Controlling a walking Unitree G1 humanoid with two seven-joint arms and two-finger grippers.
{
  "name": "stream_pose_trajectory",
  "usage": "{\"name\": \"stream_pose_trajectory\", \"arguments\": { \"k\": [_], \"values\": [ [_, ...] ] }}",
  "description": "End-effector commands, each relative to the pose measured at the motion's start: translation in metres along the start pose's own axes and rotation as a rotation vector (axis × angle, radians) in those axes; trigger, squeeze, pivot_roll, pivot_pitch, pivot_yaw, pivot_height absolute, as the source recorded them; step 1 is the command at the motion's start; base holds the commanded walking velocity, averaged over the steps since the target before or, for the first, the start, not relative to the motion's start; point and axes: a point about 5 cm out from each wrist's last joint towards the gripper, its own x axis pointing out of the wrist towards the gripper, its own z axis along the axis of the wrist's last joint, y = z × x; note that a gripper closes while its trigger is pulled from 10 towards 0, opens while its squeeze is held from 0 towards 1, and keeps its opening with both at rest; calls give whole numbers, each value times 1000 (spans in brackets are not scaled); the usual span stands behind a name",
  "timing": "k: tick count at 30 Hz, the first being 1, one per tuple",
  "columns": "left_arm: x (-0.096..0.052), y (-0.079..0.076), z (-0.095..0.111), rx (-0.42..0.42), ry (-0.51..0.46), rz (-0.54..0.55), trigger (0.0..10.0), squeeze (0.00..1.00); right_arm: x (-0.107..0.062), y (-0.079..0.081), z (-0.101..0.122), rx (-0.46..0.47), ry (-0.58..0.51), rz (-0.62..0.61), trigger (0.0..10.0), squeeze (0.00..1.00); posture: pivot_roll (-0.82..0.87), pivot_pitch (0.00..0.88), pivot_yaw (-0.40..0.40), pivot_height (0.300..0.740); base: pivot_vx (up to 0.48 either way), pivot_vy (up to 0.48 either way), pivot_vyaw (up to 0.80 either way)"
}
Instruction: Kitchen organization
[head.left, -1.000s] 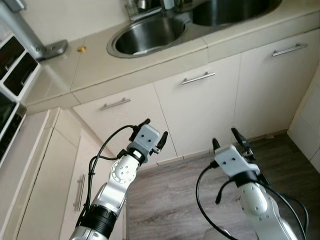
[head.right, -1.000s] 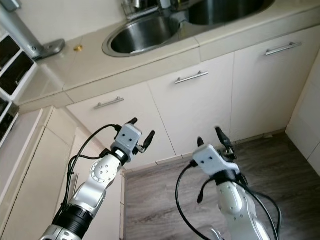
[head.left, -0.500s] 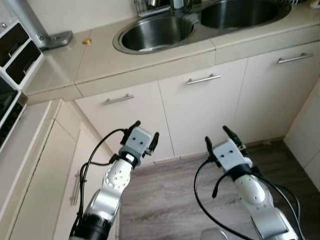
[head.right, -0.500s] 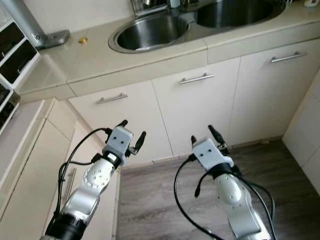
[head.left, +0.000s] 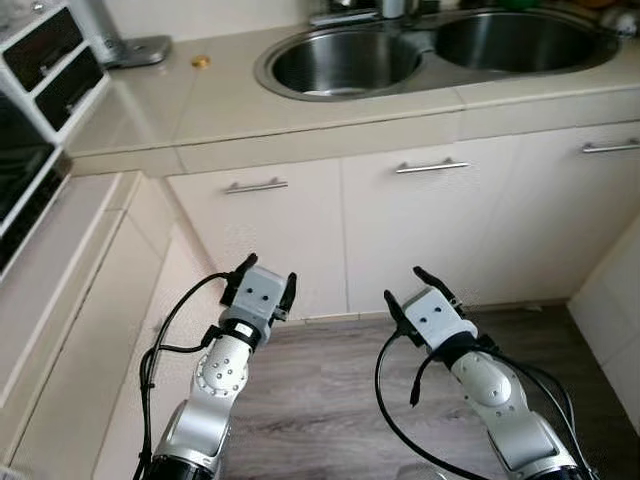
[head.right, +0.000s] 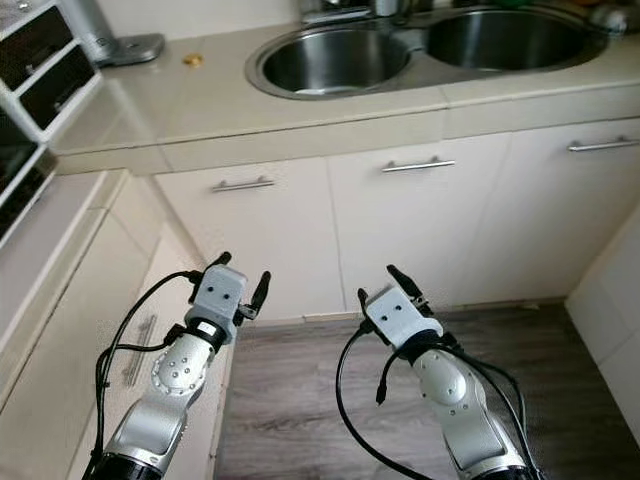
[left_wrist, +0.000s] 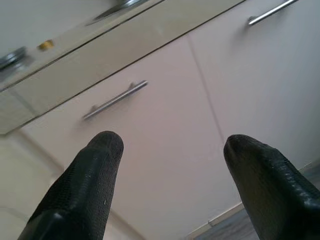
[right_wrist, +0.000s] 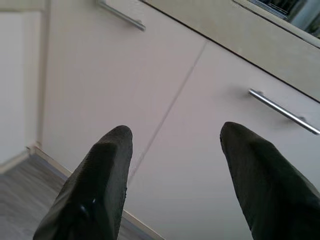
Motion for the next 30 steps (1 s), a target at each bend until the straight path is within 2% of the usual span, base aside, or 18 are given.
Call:
{"name": "stream_pose_trajectory", "arguments": {
  "k": [1,5,9,14,19,22,30],
  "values": [
    [-4,5,-3,10,23,31,10000,0,3,-2,1,37,-13,-3,10000,0,-166,0,75,740,0,0,0],
    [-9,6,-4,7,30,51,10000,0,5,-6,2,63,-18,-7,10000,0,-145,0,57,740,0,0,0],
    [-13,8,-5,-6,39,75,10000,0,7,-2,0,66,-19,19,10000,0,-125,0,42,740,0,0,0],
    [-15,9,-4,-13,41,77,10000,0,10,7,5,12,-45,67,10000,0,-112,0,27,740,0,0,0],
    [-18,7,-5,-24,54,74,10000,0,13,-8,-1,74,0,-11,10000,0,-111,0,26,740,0,0,0],
    [-20,8,-5,-5,47,71,10000,0,14,-9,-2,84,-3,-18,10000,0,-103,0,25,740,0,0,0],
    [-19,8,-4,-17,39,48,10000,0,14,-13,-4,91,22,-50,10000,0,-119,0,36,740,0,0,0]
  ]
}}
